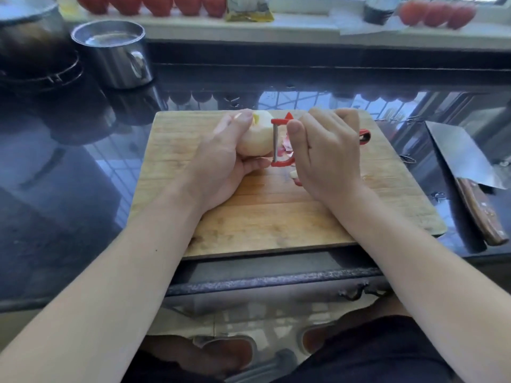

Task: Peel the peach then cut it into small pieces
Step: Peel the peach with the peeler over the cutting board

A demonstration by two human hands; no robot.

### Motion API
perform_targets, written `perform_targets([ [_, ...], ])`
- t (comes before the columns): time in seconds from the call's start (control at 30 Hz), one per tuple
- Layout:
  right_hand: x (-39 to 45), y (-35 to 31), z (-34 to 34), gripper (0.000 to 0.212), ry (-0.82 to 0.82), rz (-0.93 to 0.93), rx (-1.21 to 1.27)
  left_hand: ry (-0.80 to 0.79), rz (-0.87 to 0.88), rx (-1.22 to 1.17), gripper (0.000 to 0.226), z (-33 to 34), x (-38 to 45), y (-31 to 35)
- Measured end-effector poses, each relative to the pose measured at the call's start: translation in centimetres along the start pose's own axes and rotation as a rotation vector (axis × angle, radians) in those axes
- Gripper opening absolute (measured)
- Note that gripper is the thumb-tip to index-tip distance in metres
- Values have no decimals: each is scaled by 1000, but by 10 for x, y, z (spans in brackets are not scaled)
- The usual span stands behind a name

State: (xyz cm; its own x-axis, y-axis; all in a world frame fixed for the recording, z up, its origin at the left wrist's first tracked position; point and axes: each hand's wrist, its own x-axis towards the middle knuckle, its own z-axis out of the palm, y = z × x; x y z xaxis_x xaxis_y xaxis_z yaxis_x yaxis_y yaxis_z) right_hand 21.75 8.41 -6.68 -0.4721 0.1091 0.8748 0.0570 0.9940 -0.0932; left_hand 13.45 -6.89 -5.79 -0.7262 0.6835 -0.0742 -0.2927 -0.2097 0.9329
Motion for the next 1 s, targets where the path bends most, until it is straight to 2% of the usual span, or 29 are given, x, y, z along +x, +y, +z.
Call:
perform_targets([
  [0.13, -5, 0, 1, 47, 28, -40, -48, -2, 33, 68, 30, 1, -1, -1],
  [0.33, -5, 2, 2, 48, 46, -37, -139, -23, 80, 101, 30, 3, -4, -2],
  [0.47, -3, 9, 0, 47, 53, 37, -189, -21, 62, 70, 32, 2, -3, -1],
  [0.53, -1, 18, -1, 48, 10, 128, -245, -28, 49, 52, 37, 0, -3, -1],
  [0.67, 0, 31, -3, 55, -36, 274, -266, -52, 39, 19, 63, -2, -1, 0],
  [0.73, -1, 27, -3, 52, -37, 257, -265, -54, 24, -3, 59, -4, 0, 0],
  [0.87, -3, 29, -1, 50, -112, 246, -280, -67, -13, -74, 31, -6, 2, 2],
  [1.0, 2, 26, -6, 47, -70, 232, -190, -49, -38, -84, 35, -6, 3, 3],
])
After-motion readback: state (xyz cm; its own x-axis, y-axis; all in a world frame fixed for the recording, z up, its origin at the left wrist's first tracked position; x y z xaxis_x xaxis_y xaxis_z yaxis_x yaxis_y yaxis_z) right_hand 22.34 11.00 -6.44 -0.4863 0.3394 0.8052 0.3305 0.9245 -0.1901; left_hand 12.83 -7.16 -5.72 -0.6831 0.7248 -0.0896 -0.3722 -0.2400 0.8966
